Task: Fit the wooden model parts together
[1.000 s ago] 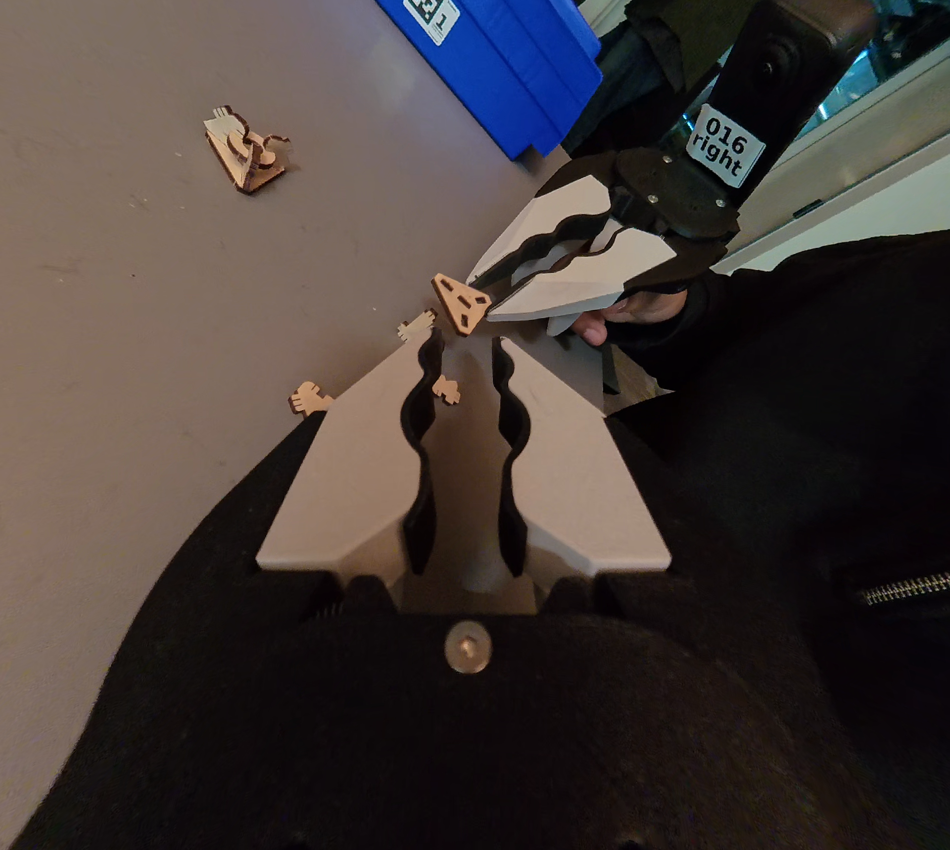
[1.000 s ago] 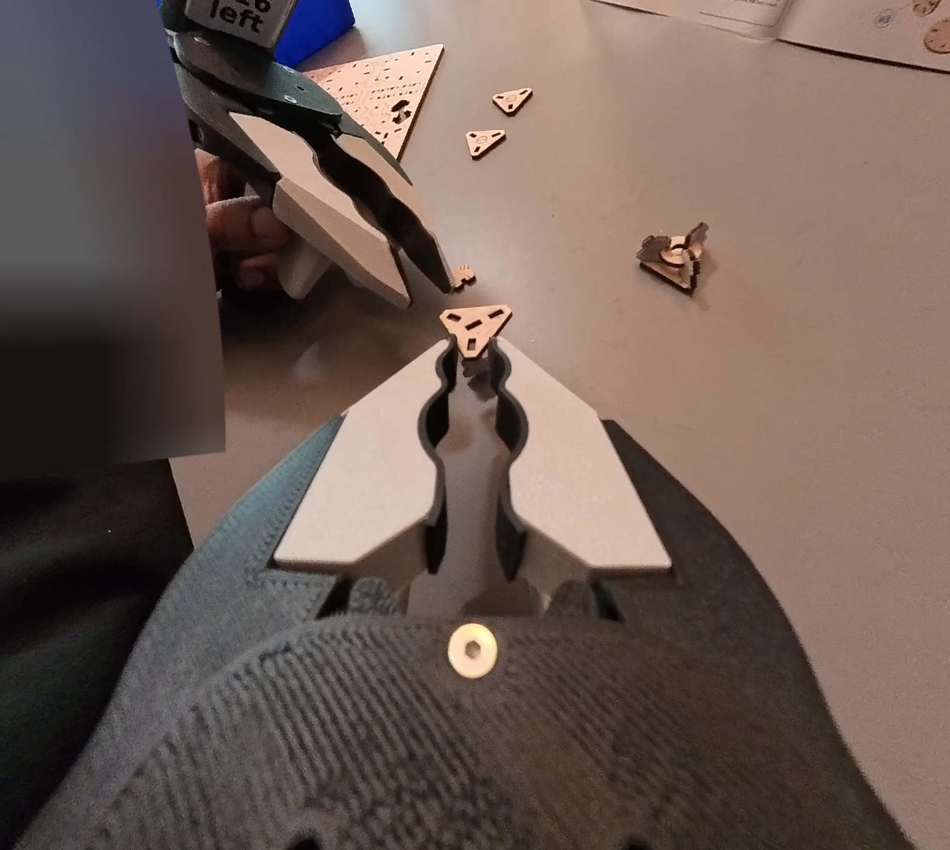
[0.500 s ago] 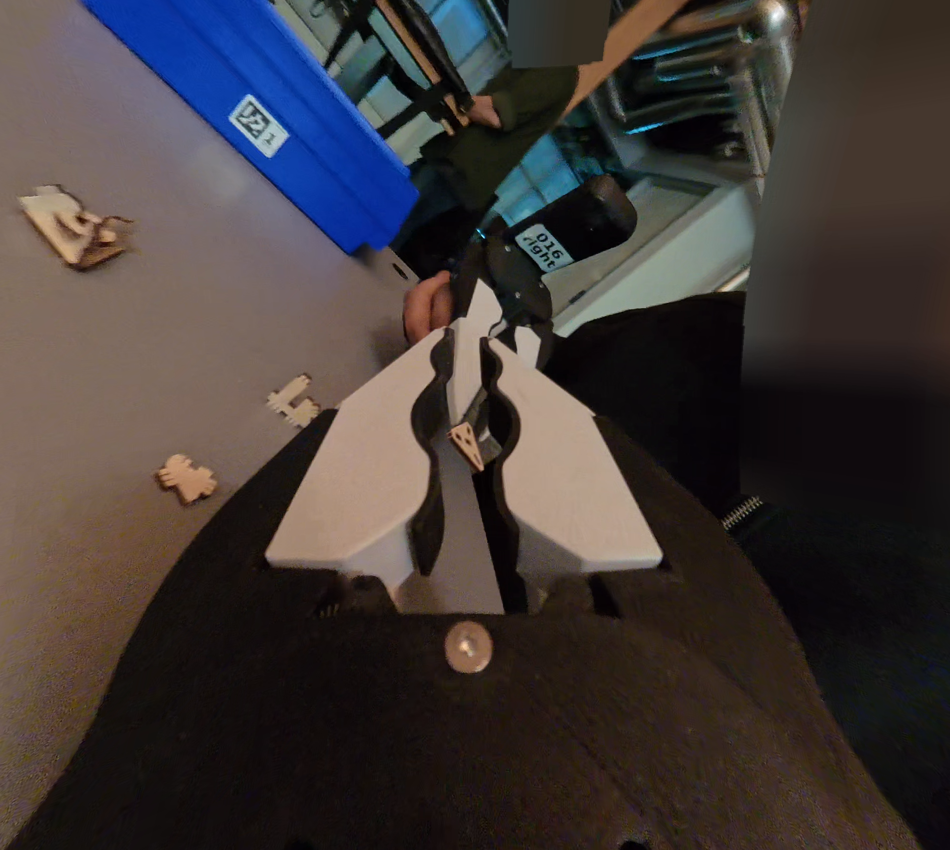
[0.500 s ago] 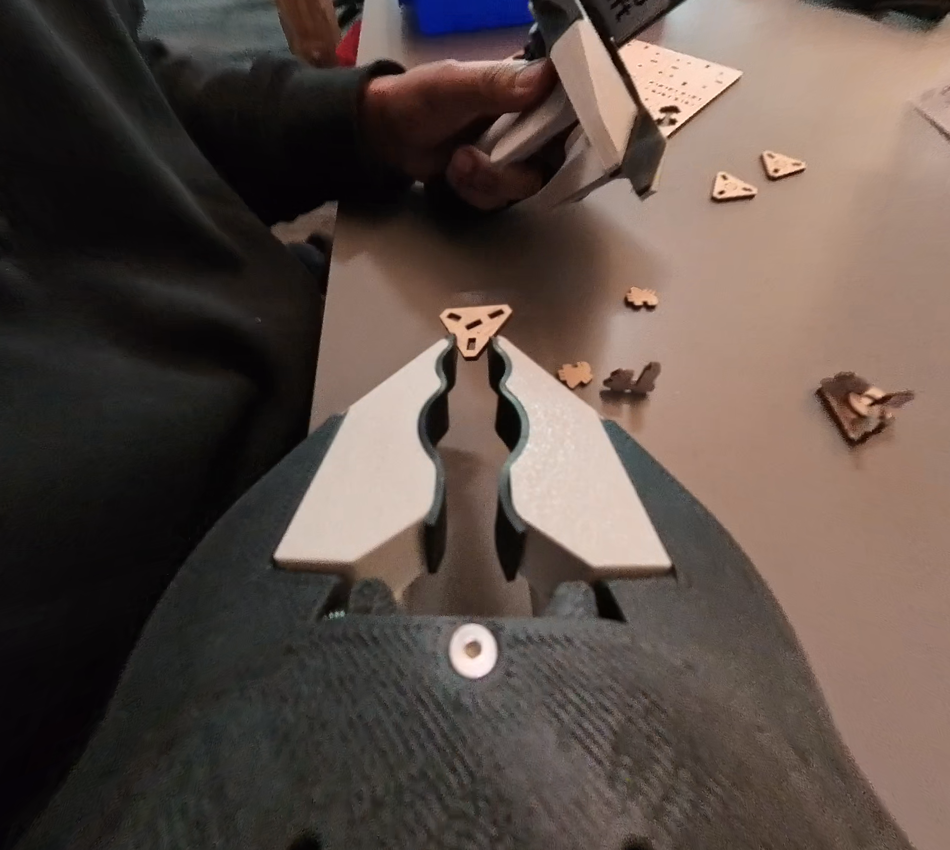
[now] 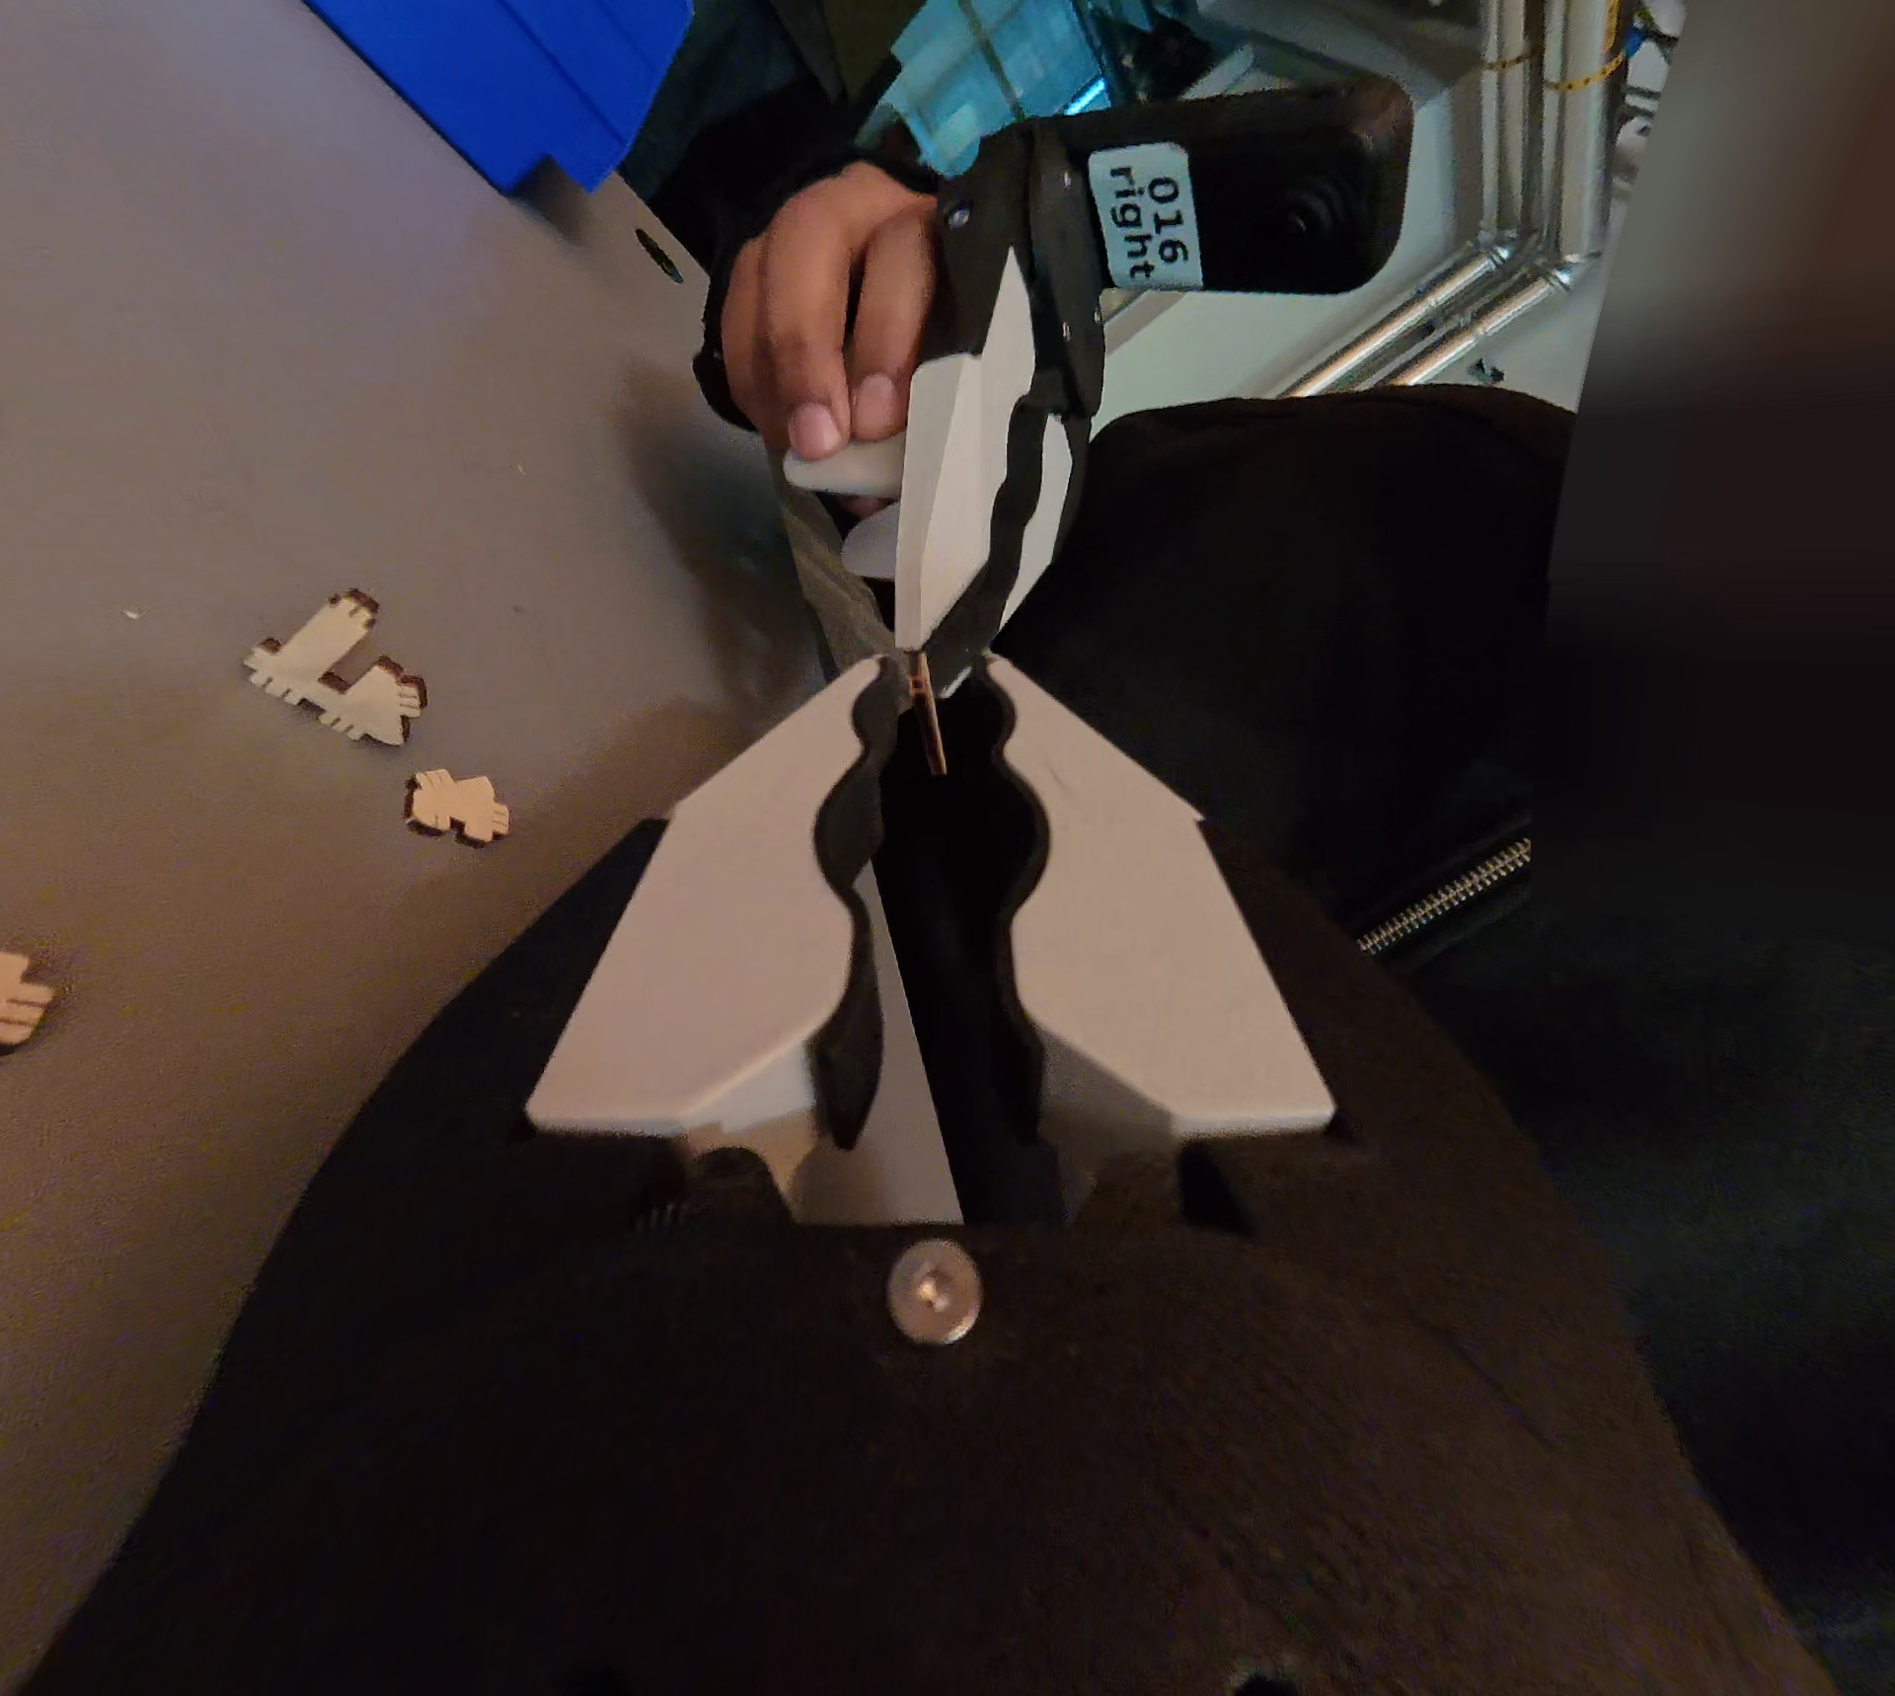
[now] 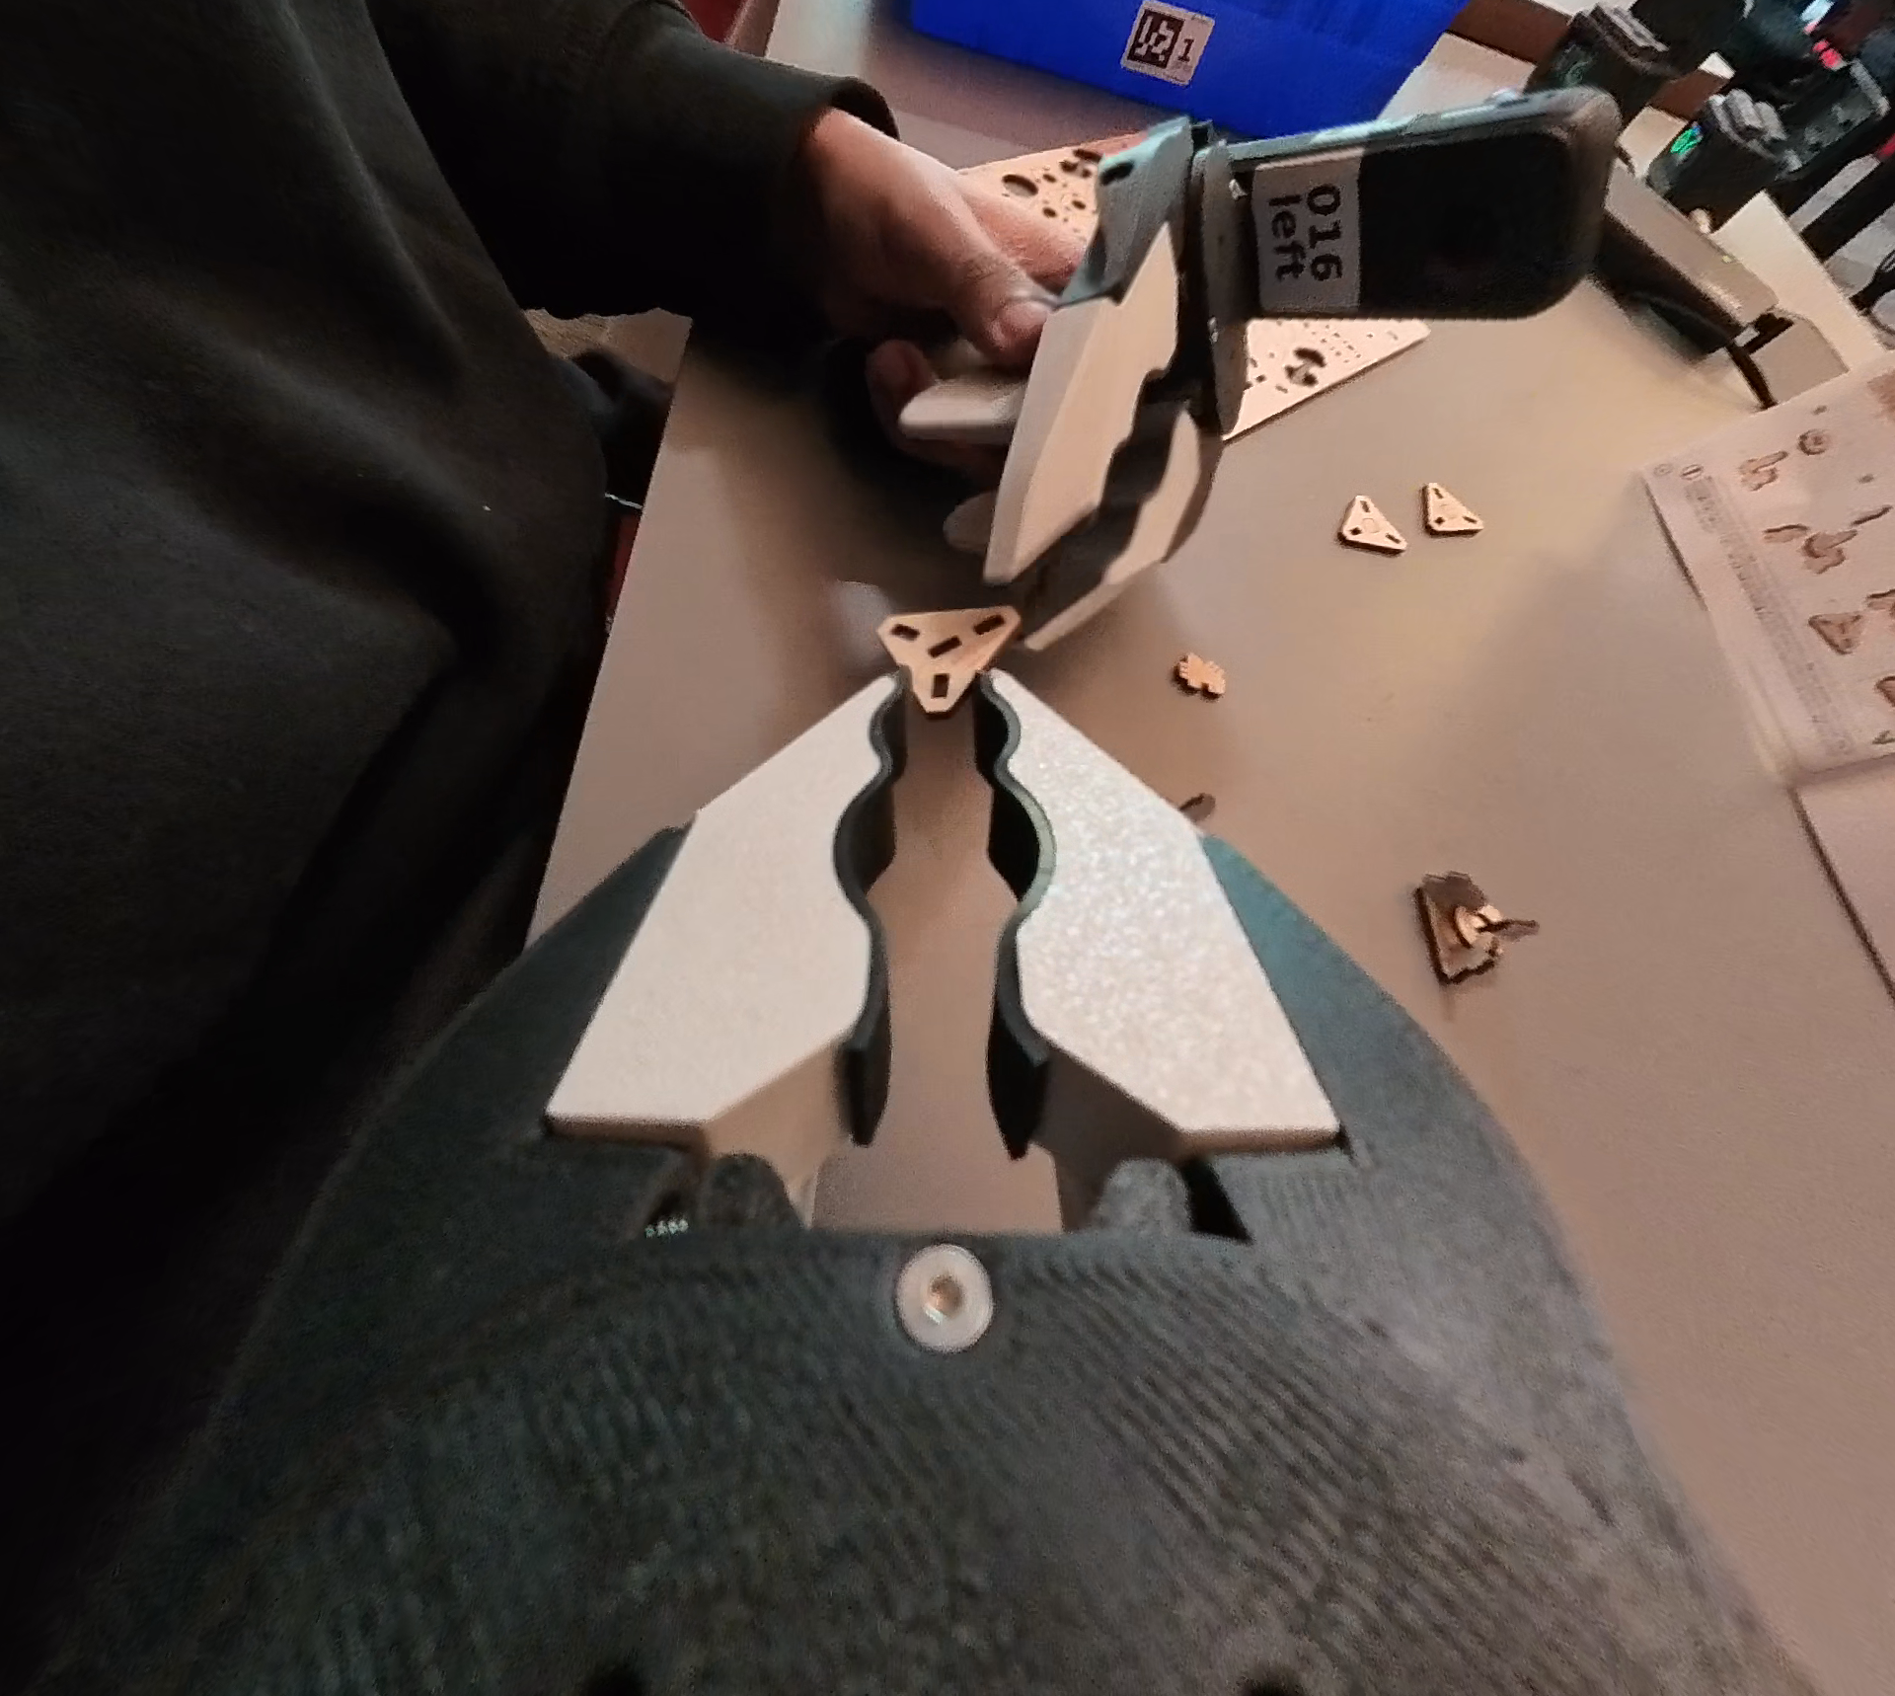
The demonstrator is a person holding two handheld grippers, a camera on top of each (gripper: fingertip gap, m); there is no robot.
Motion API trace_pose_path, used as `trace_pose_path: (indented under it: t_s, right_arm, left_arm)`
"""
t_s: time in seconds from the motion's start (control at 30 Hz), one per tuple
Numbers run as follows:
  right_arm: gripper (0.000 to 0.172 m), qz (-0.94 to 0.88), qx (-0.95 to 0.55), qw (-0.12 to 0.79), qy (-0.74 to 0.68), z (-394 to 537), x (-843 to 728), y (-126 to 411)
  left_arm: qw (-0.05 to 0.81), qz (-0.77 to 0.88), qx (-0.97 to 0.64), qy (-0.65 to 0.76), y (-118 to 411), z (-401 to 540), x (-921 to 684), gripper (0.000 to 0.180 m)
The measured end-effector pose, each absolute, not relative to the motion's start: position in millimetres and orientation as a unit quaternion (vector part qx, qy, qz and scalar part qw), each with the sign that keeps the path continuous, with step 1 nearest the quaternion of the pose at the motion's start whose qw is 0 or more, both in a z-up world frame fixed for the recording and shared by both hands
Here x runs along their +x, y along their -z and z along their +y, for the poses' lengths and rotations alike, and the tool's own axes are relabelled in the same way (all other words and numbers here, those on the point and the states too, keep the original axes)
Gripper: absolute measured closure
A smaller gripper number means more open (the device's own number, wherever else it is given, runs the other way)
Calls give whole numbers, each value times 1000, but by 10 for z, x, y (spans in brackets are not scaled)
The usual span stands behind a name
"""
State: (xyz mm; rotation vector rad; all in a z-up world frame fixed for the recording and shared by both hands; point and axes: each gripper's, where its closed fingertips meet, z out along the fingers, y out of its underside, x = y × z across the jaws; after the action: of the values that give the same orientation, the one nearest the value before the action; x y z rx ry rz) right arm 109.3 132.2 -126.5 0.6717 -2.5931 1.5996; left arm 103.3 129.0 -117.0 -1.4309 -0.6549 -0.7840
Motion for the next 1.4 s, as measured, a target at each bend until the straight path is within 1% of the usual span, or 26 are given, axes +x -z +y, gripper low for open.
trace_pose_path:
  t_s: [0.03,0.07,0.23,0.27,0.3,0.37,0.4,0.5,0.57,0.63,0.7,0.8,0.93,1.0,1.03,1.1,1.27,1.4]
  right_arm:
    - [161,-830,218,17,-513,1327,1084,1254]
    - [162,-829,222,20,-513,1334,1084,1243]
    - [162,-825,219,49,-518,1343,1023,1182]
    - [163,-822,205,66,-527,1329,962,1143]
    - [172,-817,182,95,-539,1307,854,1088]
    - [172,-805,145,146,-556,1288,672,999]
    - [172,-804,134,157,-557,1287,629,985]
    - [164,-802,106,172,-562,1286,555,935]
    - [157,-794,79,158,-581,1252,574,893]
    - [144,-789,61,140,-595,1183,637,902]
    - [140,-786,58,164,-594,1122,628,929]
    - [144,-777,58,195,-596,1078,567,905]
    - [145,-770,34,183,-610,1094,461,803]
    - [150,-767,20,175,-617,1104,421,769]
    - [155,-767,14,177,-617,1109,396,766]
    - [158,-767,12,198,-610,1118,352,783]
    - [143,-764,85,234,-595,1076,546,824]
    - [139,-766,110,264,-575,1008,576,873]
  left_arm:
    - [634,-286,-630,345,1181,1299,1049,176]
    - [631,-285,-633,348,1190,1306,1061,178]
    - [629,-292,-628,353,1194,1296,1056,180]
    - [632,-295,-625,350,1187,1285,1041,180]
    - [634,-299,-623,347,1183,1273,1024,180]
    - [635,-301,-622,345,1181,1275,1022,180]
    - [640,-307,-620,334,1174,1275,987,180]
    - [685,-342,-568,303,1053,1166,784,180]
    - [720,-361,-510,301,954,1033,668,180]
    - [733,-373,-482,301,938,965,620,180]
    - [737,-373,-478,299,924,967,622,180]
    - [736,-369,-482,298,893,1014,645,180]
    - [733,-364,-488,303,886,1063,680,180]
    - [737,-362,-488,296,883,1069,679,180]
    - [740,-364,-487,290,884,1064,669,180]
    - [736,-365,-488,294,899,1072,672,180]
    - [737,-388,-470,292,949,1039,607,180]
    - [737,-385,-464,306,944,1098,625,180]
